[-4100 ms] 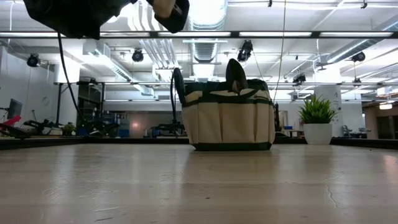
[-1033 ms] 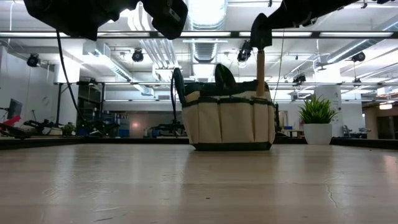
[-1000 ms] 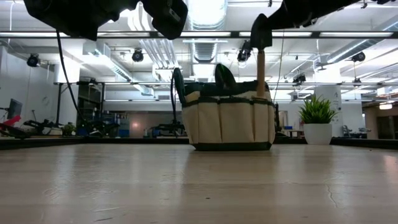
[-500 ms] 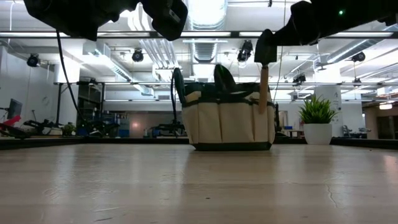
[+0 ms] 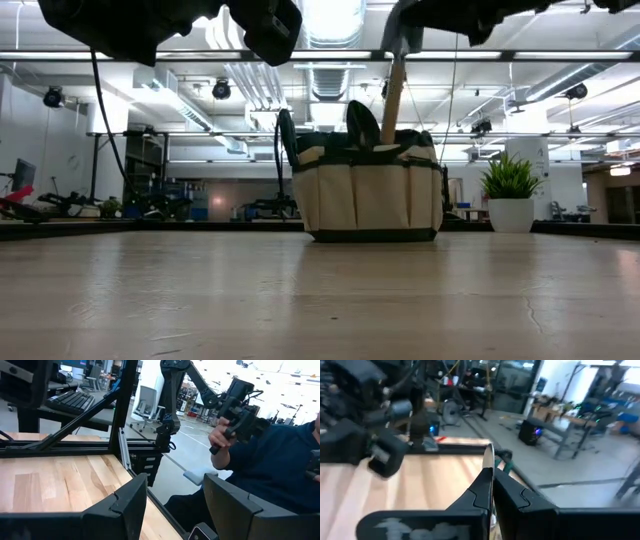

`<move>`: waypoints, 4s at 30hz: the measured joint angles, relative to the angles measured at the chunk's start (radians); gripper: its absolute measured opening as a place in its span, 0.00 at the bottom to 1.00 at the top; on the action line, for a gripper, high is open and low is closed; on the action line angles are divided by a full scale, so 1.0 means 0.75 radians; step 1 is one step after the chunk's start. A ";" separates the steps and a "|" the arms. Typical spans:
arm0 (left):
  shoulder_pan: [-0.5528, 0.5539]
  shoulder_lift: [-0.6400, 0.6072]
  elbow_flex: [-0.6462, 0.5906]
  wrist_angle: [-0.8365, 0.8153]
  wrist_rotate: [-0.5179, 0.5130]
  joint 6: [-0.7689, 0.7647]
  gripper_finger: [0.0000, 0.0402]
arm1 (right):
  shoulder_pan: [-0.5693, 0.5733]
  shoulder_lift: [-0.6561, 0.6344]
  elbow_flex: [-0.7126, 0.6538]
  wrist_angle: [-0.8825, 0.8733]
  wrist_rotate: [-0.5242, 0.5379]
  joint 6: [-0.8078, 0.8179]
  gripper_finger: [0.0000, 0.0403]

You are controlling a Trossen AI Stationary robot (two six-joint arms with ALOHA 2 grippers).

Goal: Pick & Place Garden tools in Gardening bag
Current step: Put the brown trowel into the brown bag, then return to Home Position

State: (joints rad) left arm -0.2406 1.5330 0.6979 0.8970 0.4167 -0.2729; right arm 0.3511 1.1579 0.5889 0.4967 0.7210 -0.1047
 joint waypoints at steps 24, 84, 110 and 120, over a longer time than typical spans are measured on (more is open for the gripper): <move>0.000 0.000 -0.001 -0.025 -0.019 -0.002 0.49 | -0.113 0.242 0.109 -0.067 0.204 -0.029 0.02; 0.120 -0.506 -0.476 -0.048 -0.356 0.227 0.01 | 0.017 -0.354 -0.250 -0.204 -0.252 0.309 0.02; 0.372 -1.310 -0.897 -0.300 -0.238 0.105 0.01 | -0.055 -0.959 -0.644 -0.176 -0.525 0.241 0.02; 0.370 -1.500 -0.896 -0.659 -0.238 0.151 0.01 | -0.055 -0.971 -0.651 -0.284 -0.519 0.257 0.02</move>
State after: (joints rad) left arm 0.0372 0.4078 0.0257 0.4027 0.2382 -0.1594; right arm 0.3096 0.4294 0.1003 0.2834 0.3314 0.0880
